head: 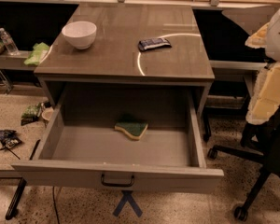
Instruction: Pick sponge from top drawer and place on counter
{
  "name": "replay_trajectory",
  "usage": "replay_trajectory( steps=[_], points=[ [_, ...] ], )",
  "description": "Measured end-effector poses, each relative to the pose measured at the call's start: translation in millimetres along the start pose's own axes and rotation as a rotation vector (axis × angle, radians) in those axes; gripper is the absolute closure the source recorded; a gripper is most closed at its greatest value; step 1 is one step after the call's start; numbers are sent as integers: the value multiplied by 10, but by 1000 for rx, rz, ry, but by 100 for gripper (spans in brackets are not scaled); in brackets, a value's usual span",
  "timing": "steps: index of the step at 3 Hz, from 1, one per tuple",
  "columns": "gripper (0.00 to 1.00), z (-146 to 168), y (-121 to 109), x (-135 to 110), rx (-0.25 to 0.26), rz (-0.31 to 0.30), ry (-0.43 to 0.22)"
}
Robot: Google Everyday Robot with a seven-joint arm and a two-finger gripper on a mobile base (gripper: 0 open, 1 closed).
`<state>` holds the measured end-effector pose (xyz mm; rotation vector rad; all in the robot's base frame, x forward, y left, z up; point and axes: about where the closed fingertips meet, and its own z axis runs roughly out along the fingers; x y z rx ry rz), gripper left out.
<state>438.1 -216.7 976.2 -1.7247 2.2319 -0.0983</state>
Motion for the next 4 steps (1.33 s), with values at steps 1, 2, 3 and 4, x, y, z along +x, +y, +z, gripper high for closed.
replay_trajectory(
  steps=[1,2,3,4],
  points=[
    [0,25,1,-28,-1,-2,-15],
    [0,147,13,-164,-9,-11,-91],
    [0,588,150,-447,-67,19,-244],
    [0,1252,224,-983,-123,90,-474]
  ],
)
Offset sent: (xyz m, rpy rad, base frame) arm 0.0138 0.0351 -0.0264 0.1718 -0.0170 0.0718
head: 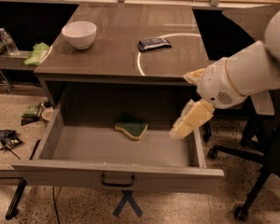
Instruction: Pick sponge from top drawer and place on counter
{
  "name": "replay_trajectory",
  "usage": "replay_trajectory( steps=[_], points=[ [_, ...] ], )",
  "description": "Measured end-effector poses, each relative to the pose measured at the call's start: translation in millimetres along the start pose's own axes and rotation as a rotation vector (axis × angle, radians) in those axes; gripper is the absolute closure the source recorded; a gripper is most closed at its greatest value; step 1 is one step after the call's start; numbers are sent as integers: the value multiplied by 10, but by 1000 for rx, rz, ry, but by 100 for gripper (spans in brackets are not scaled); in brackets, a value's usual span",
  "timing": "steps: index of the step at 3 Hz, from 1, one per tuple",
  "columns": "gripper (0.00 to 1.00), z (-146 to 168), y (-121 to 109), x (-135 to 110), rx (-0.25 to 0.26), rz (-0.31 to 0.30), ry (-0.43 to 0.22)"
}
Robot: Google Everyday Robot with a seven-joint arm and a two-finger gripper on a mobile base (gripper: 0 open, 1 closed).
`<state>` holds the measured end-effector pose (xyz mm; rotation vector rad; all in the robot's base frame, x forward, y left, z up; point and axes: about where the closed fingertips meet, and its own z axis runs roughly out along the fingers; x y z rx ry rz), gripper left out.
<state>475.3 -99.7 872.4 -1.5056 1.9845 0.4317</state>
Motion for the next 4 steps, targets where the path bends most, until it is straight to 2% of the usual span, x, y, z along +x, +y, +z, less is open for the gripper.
replay_trajectory(
  steps=[1,2,3,4],
  points=[
    [0,517,-203,-223,56,37,-136],
    [0,997,-309,-294,102,65,-127],
    [0,1608,-377,-246,75,107,-89],
    [0,1608,-377,-246,75,107,-89]
  ],
)
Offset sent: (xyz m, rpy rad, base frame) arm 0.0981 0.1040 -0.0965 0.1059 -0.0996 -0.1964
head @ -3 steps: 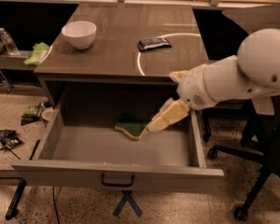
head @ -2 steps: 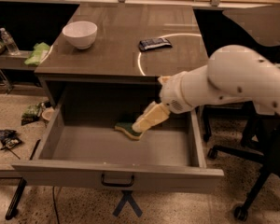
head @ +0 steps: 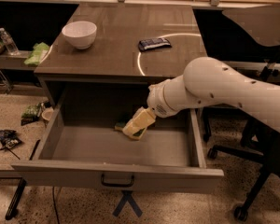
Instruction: Pick sponge from top drawer and place on counter
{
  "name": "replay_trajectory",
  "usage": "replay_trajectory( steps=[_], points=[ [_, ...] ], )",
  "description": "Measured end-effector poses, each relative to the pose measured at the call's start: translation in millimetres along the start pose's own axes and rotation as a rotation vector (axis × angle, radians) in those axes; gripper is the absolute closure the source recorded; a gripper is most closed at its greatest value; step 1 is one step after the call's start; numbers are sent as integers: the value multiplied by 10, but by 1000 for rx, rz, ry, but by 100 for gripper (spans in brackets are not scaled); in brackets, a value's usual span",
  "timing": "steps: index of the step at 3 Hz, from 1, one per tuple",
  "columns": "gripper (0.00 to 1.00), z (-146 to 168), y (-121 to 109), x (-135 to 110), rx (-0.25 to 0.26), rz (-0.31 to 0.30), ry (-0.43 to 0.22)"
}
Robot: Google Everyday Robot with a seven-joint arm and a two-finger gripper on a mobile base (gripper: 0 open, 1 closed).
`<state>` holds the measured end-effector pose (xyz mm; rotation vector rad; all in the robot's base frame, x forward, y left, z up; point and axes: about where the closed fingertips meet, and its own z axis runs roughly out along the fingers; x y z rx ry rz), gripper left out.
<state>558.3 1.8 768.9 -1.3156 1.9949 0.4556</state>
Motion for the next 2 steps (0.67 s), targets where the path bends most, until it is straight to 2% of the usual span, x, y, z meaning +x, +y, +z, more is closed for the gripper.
replay_trajectory(
  steps=[1,2],
  points=[
    [0,265,-21,142,-1,43,-49],
    [0,697,-65,378,-2,107,-123]
  ],
)
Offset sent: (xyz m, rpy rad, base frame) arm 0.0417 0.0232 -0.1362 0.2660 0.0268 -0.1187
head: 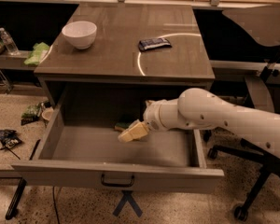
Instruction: Pick sponge from top drawer and place on counter
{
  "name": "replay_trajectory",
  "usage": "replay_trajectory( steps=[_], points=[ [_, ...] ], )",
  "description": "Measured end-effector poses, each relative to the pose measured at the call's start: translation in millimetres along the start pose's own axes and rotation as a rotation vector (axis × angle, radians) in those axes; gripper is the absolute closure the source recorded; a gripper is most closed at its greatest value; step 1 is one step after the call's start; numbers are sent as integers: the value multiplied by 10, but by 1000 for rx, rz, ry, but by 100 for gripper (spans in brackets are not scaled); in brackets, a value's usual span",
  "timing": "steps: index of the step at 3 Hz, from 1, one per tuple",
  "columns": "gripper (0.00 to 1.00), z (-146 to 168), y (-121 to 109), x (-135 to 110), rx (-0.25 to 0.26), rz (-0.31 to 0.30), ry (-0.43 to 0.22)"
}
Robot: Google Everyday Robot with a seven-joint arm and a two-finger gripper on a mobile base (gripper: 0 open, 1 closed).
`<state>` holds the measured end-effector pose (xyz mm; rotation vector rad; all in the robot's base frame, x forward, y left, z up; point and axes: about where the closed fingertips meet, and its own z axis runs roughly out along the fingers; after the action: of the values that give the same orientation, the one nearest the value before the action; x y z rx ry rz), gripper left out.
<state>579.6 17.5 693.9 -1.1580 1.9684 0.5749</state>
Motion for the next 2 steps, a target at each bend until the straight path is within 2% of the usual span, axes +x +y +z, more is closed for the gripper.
replay_trajectory(
  steps=[1,2],
  points=[
    [0,305,-65,239,-3,45,-46],
    [18,486,-98,326,0,55,-72]
  ],
)
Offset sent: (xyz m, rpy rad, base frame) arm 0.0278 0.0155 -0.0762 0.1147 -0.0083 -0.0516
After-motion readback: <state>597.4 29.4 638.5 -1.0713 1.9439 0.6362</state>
